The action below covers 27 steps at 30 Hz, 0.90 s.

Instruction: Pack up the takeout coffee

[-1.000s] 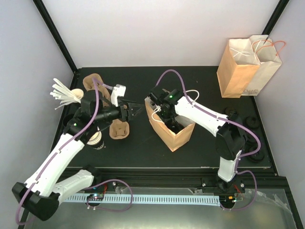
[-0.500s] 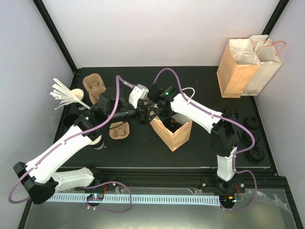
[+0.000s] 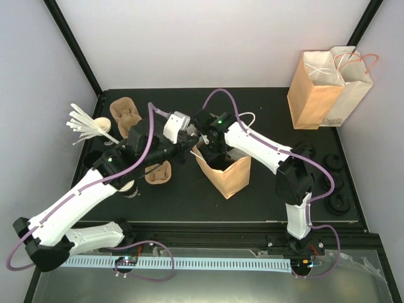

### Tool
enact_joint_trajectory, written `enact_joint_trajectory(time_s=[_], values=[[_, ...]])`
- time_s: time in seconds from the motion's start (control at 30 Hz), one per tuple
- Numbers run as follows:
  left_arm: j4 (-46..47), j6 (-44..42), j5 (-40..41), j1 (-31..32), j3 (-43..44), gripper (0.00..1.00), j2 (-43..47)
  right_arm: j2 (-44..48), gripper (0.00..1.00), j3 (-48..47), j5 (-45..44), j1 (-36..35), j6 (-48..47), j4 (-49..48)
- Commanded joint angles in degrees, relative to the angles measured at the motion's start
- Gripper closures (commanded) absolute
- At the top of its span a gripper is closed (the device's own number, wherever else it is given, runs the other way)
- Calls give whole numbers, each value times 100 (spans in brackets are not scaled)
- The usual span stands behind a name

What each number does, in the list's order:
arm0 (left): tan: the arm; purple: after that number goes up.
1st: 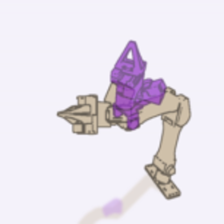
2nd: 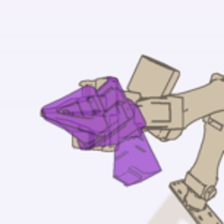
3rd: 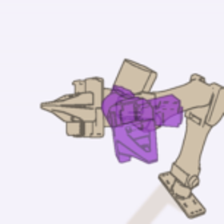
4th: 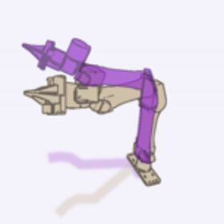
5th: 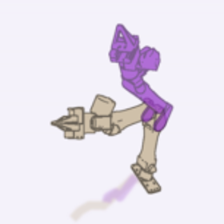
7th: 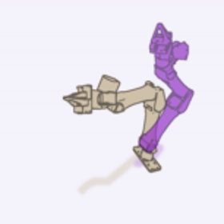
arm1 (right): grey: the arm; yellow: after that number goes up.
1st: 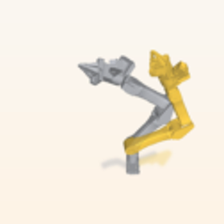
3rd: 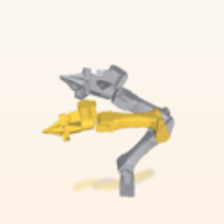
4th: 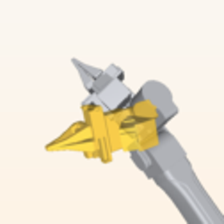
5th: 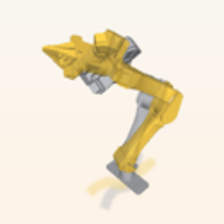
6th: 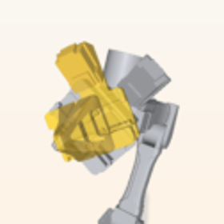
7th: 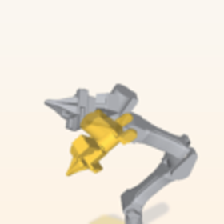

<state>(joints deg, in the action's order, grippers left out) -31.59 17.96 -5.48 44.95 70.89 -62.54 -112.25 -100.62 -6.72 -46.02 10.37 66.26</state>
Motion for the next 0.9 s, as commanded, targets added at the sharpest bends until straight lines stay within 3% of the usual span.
enact_joint_trajectory(time_s=[0.0,0.23,0.57,0.73,0.8,0.87], values=[[743,564,250,-13,-277,98,594,-590,55,65,170,49,-40,94],[1410,697,-184,2,-177,98,492,-898,55,214,158,53,-54,66],[1409,522,-392,147,433,98,13,-1095,55,1239,360,51,113,-586],[1371,503,-316,154,347,98,0,-957,53,1248,403,55,98,-588],[1349,522,-226,150,277,98,14,-671,49,1025,358,54,127,-491],[1316,541,-116,146,206,98,35,-392,36,622,281,52,136,-273]])
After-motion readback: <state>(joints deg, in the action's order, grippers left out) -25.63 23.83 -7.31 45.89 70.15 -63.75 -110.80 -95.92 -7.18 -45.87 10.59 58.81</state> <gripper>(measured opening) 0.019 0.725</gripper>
